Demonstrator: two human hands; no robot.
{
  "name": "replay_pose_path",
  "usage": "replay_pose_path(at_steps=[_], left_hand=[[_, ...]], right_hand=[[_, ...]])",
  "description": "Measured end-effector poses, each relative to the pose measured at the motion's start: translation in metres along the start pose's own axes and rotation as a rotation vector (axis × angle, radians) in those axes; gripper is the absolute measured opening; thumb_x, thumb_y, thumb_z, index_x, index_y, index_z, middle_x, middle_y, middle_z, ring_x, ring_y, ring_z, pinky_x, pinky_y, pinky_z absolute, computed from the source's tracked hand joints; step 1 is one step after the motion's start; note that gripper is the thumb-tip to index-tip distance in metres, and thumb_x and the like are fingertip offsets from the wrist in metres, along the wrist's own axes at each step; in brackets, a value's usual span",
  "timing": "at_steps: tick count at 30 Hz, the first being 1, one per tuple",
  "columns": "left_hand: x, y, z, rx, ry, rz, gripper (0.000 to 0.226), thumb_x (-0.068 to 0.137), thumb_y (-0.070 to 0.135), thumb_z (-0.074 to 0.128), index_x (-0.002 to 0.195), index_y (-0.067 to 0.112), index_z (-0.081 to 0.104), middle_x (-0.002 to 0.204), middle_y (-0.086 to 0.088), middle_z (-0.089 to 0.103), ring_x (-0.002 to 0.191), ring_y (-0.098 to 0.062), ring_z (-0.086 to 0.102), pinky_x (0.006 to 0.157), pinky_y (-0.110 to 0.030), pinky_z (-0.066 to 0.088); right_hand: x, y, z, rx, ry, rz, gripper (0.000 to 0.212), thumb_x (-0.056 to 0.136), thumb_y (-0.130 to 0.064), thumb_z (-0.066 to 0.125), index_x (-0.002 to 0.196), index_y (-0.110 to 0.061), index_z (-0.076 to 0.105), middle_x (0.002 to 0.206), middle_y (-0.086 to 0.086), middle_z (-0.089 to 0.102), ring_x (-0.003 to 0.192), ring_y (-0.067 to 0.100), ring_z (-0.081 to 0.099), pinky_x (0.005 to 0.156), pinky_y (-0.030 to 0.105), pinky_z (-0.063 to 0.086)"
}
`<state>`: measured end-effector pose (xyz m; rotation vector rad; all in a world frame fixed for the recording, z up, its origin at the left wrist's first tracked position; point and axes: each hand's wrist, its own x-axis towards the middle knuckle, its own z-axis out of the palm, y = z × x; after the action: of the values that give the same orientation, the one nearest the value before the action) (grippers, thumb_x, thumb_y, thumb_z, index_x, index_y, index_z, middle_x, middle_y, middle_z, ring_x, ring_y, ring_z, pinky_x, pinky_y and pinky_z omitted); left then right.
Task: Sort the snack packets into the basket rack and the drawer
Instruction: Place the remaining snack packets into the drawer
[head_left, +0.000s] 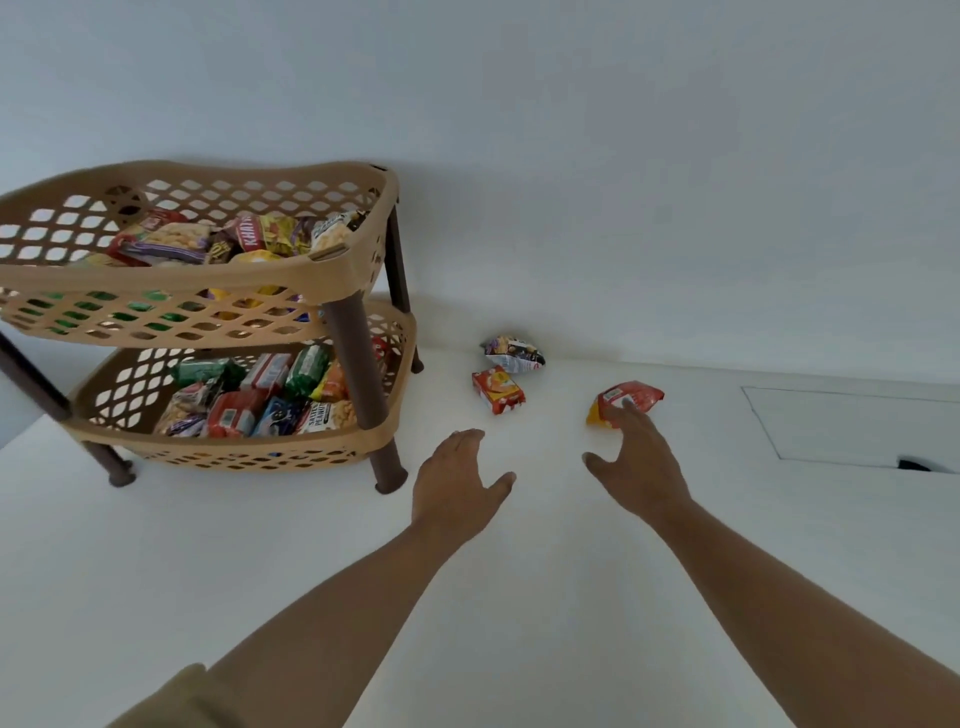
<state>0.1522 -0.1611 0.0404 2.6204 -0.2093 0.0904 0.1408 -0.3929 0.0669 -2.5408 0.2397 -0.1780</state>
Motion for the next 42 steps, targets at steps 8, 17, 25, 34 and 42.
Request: replay_pose_path(at_steps=[8,17,25,34,42], left_hand=[[0.080,0.004,0.025,-0.025,0.056,-0.054,0.077,0.083,0.054,0.067,0.144,0.018,0.039,0.148,0.000,0.044,0.135,-0.018,0.041,0.107,-0.035,0.037],[0.140,-0.006,0.036,0.105,0.006,-0.126,0.105,0.070,0.065,0.074,0.150,0.018,0.025,0.160,-0.003,0.024,0.146,-0.021,0.023,0.109,-0.043,0.034],[0.139,-0.014,0.046,0.101,0.009,-0.065,0.073,0.078,0.057,0.068,0.138,0.024,0.045,0.138,-0.003,0.049,0.125,-0.023,0.048,0.095,-0.039,0.046],[0.133,-0.002,0.042,0.146,-0.001,-0.140,0.078,0.063,0.067,0.072,0.120,0.020,0.049,0.115,0.000,0.057,0.104,-0.022,0.057,0.078,-0.035,0.046],[0.081,0.004,0.031,0.088,-0.096,-0.215,0.086,0.059,0.039,0.088,0.123,0.017,0.033,0.122,-0.005,0.044,0.111,-0.025,0.047,0.083,-0.038,0.048]], right_hand=[[0.064,0.031,-0.002,-0.094,-0.037,0.035,0.084,0.076,-0.031,0.077,0.146,-0.028,0.031,0.162,-0.001,0.007,0.147,0.024,0.014,0.109,0.047,0.034],[0.086,0.043,0.013,-0.176,-0.088,0.008,0.087,0.076,-0.039,0.075,0.147,-0.040,0.025,0.162,-0.006,-0.003,0.148,0.025,0.003,0.106,0.051,0.038],[0.083,0.047,0.021,-0.217,-0.086,-0.082,0.073,0.073,-0.033,0.080,0.137,-0.024,0.045,0.152,0.004,0.030,0.146,0.029,0.012,0.109,0.047,0.035],[0.053,0.031,0.032,-0.124,0.082,-0.227,0.025,0.072,-0.016,0.073,0.081,-0.023,0.051,0.099,-0.013,0.047,0.093,0.017,0.054,0.059,0.029,0.047],[0.007,0.033,0.036,0.008,0.087,0.055,0.062,0.070,-0.030,0.071,0.128,-0.023,0.052,0.111,-0.002,0.056,0.088,0.017,0.053,0.072,0.028,0.040]])
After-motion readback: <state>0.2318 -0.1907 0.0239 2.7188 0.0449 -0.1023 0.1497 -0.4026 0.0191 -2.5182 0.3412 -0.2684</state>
